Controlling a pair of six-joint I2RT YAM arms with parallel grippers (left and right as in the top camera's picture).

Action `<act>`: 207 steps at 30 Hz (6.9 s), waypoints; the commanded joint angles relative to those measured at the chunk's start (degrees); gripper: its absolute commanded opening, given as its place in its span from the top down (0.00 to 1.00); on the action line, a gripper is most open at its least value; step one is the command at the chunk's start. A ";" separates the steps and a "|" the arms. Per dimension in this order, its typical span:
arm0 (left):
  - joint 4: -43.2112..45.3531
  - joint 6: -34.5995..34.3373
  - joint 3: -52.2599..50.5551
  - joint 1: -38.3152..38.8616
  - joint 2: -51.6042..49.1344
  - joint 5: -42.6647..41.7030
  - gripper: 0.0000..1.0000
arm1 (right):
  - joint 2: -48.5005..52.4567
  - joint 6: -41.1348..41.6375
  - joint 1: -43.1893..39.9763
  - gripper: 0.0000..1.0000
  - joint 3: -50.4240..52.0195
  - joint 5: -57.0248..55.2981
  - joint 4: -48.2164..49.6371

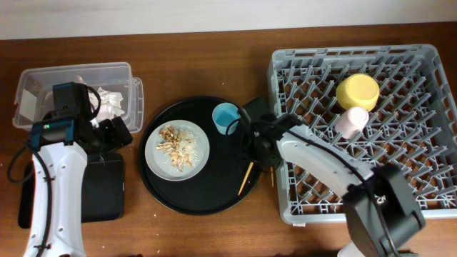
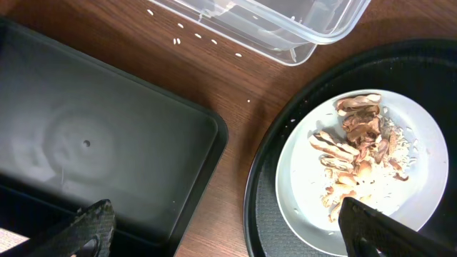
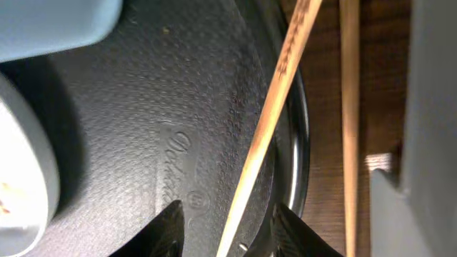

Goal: Sort waste into correct bins and load items into the dishwasher rack
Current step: 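Grasp one chopstick and place it in the rack, then reach the right gripper back and grasp the second chopstick, then place the second chopstick in the rack and release, then reach the right gripper to the blue cup and grasp it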

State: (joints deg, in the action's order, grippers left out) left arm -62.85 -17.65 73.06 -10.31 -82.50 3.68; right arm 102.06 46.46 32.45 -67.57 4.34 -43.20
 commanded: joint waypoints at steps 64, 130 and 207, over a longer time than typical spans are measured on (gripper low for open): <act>0.00 -0.57 -0.04 -0.11 0.13 0.46 0.01 | 5.62 -21.51 -6.19 0.75 -12.17 -9.53 -4.66; 0.00 -0.57 -0.04 -0.11 0.13 0.46 0.01 | 17.38 -19.21 -12.13 0.66 -13.97 -8.87 1.05; 0.00 -0.57 -0.04 -0.11 0.13 0.46 0.00 | 24.94 -27.32 -2.27 0.96 -89.26 -7.93 -53.57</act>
State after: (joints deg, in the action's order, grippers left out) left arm -62.92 -17.63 73.06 -10.31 -82.50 3.66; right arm 128.86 18.31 37.19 -145.43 -4.80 -90.43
